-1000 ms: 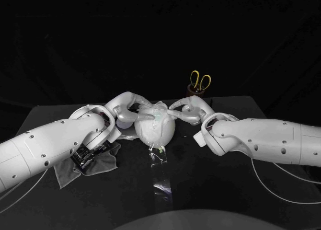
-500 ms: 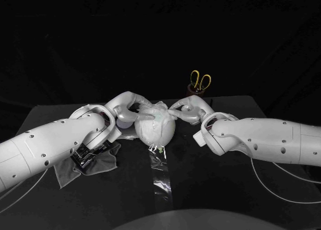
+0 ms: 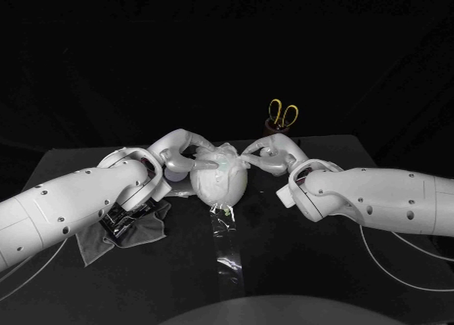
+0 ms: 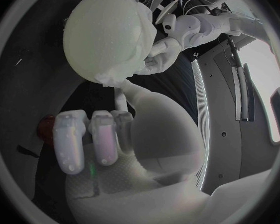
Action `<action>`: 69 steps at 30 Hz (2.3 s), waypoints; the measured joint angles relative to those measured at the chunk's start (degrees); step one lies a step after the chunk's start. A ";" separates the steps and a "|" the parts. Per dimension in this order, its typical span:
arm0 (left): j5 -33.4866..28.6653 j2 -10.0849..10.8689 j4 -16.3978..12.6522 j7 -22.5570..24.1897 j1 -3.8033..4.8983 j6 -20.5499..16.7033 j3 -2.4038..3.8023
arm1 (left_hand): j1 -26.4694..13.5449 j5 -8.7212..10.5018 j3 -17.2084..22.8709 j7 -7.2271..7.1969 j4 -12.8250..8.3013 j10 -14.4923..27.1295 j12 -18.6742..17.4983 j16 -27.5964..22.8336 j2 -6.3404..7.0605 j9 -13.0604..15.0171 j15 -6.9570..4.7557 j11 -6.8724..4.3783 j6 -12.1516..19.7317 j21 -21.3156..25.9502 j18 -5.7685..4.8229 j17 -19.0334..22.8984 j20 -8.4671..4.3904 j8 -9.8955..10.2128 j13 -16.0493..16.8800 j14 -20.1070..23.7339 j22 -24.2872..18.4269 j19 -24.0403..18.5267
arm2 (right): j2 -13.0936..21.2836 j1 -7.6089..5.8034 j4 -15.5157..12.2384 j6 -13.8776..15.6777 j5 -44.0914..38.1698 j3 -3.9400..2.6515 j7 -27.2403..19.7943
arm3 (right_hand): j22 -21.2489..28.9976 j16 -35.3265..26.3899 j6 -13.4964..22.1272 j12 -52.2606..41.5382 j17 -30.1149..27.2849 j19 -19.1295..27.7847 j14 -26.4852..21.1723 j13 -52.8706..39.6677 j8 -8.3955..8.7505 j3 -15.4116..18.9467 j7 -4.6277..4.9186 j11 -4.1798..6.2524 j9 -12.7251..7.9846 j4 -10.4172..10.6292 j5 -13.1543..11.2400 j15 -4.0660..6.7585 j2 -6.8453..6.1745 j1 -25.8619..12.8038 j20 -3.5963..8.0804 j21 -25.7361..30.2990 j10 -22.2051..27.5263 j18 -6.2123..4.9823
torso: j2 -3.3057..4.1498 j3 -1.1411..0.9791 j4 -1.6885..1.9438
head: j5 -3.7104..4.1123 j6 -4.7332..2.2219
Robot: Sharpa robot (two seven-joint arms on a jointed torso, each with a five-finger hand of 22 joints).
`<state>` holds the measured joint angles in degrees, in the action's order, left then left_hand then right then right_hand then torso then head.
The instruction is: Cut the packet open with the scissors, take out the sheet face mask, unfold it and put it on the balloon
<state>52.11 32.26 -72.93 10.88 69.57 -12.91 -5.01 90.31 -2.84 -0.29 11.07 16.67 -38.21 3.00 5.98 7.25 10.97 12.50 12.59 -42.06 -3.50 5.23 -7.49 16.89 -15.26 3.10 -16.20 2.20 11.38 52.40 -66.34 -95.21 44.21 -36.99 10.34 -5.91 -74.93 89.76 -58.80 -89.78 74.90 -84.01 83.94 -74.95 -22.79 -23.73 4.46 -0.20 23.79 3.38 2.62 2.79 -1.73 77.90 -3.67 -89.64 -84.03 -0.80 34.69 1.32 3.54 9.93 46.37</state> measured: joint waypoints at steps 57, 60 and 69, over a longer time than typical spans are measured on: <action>-0.28 0.03 0.58 -0.05 -0.01 0.08 -0.03 | 0.00 0.00 0.00 0.00 0.00 0.00 0.00 0.00 0.00 -0.06 0.00 0.00 0.00 0.00 -0.02 0.00 0.00 0.00 0.00 0.00 -0.03 0.00 | 10.12 0.29 -2.35 -18.19 -17.69 0.25 6.31 | 0.03 -0.01 0.18 -0.02 0.05 0.04 -0.02 0.03 -0.73 -0.71 -0.33 -0.02 -0.01 -0.71 0.00 0.36 -0.25 0.19 0.37 -0.05 0.02 0.00 | 0.00 -0.03 0.02 | 1.21 1.20; -0.30 0.03 0.58 -0.06 0.00 0.08 -0.04 | 0.00 0.00 0.00 0.00 0.00 0.00 0.00 0.00 0.00 -0.06 0.00 0.00 0.00 0.00 -0.02 0.00 0.00 0.00 0.00 0.00 -0.03 0.00 | 9.82 0.30 -1.95 -18.25 -18.13 0.26 6.39 | 0.01 -0.02 0.14 -0.02 0.05 0.05 -0.02 0.01 -0.73 -0.71 -0.28 -0.02 -0.01 -0.71 -0.11 0.36 -0.26 0.17 0.37 -0.04 0.02 0.00 | 0.00 -0.02 0.03 | 1.26 1.21; -0.34 0.04 0.62 -0.10 0.00 0.10 -0.06 | 0.00 0.00 0.00 0.00 0.00 0.00 0.00 0.00 0.00 -0.07 0.00 0.00 0.00 0.00 -0.02 0.00 0.00 0.00 0.00 0.00 -0.03 0.00 | 9.30 0.30 -1.19 -17.71 -18.33 0.36 6.57 | -0.01 0.04 7.21 5.44 0.04 0.11 0.09 0.00 3.85 2.32 2.92 -2.32 -0.15 -0.72 0.05 -1.40 -5.19 -2.55 0.04 0.68 0.19 0.00 | 0.00 0.01 0.09 | 1.24 1.22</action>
<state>51.77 32.30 -72.31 10.79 69.57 -12.81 -5.07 90.30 -2.84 -0.29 11.06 16.67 -38.21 3.00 5.98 7.25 10.90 12.50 12.59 -42.06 -3.50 5.21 -7.49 16.89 -15.26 3.10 -16.20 2.18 11.38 61.70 -66.03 -96.40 26.50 -55.32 10.70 0.65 -74.95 89.80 -51.59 -84.34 74.94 -83.90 84.03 -74.95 -18.94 -21.41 7.38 -2.52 23.64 2.66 2.67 1.39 -6.92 75.35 -3.63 -88.96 -83.84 -0.80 34.69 1.33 3.63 11.17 47.59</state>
